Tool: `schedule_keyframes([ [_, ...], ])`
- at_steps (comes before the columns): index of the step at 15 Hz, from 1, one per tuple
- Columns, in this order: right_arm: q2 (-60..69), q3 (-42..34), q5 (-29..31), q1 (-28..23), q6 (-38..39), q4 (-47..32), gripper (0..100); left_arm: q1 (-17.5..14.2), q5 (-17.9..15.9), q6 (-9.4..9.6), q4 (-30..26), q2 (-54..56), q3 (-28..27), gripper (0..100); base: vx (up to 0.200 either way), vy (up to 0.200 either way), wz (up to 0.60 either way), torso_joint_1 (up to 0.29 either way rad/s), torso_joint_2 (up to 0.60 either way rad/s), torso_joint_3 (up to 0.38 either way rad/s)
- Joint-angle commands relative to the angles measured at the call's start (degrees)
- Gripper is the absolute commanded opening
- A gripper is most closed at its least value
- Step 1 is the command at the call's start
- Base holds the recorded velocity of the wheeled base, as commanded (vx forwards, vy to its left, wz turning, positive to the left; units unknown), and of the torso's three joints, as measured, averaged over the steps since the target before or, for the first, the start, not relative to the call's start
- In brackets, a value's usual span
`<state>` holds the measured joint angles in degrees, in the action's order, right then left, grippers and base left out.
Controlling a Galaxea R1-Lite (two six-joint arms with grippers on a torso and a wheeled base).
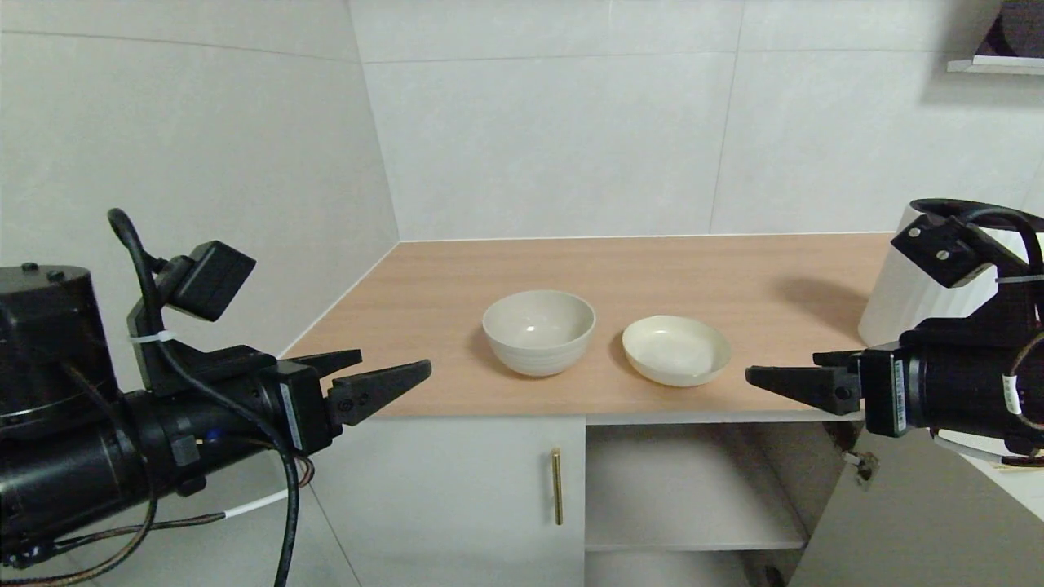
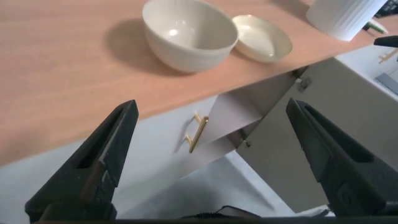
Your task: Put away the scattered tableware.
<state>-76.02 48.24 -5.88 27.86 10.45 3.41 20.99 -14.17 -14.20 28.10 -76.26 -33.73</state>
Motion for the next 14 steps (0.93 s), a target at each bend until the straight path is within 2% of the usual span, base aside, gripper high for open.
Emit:
schedule_keyframes([
  [1,-0.53,0.01,-0.01,-0.08,0.01,0.01,100,0.01,0.02,-0.04,0.03,-1.17,0.07,100,0.0,0.0,0.0,0.217,-0.5,-0.281],
  [5,-2.91,0.19,0.25,-0.35,-0.34,0.89,100,0.8,-0.07,0.84,0.03,-1.34,0.51,100,0.0,0.0,0.0,0.082,-0.18,-0.109],
  [6,-6.86,3.27,1.48,-0.35,-0.52,1.07,100,0.98,0.45,0.67,-0.59,-2.49,-2.83,100,0.0,0.0,0.0,0.0,0.0,0.0],
  [8,-9.67,4.58,4.03,-0.35,0.54,1.07,100,0.98,0.72,0.49,-3.05,-4.33,-8.46,100,0.0,0.0,0.0,0.0,0.0,0.0],
  [9,-11.34,5.02,5.7,-0.35,1.07,1.33,100,0.89,1.16,0.49,-12.45,-5.3,-15.4,100,0.0,0.0,0.0,0.0,0.0,0.0],
  [10,-12.13,6.08,5.88,-0.52,1.86,1.24,100,0.89,1.07,0.49,-19.4,-5.39,-18.83,100,0.0,0.0,0.0,0.0,0.0,0.0],
  [12,-13.89,7.75,6.05,-2.1,4.85,1.24,100,1.07,0.89,0.14,-27.66,-7.41,-22.43,100,0.0,0.0,0.0,0.0,0.0,0.0],
  [13,-14.24,8.01,6.05,-2.54,5.11,1.24,100,1.07,0.89,-0.48,-27.75,-8.2,-22.69,100,0.0,0.0,0.0,0.0,0.0,0.0],
  [14,-14.68,8.45,6.14,-3.6,5.55,1.33,100,1.16,0.98,-6.01,-27.66,-11.54,-24.89,100,0.0,0.0,0.0,0.0,0.0,0.0],
])
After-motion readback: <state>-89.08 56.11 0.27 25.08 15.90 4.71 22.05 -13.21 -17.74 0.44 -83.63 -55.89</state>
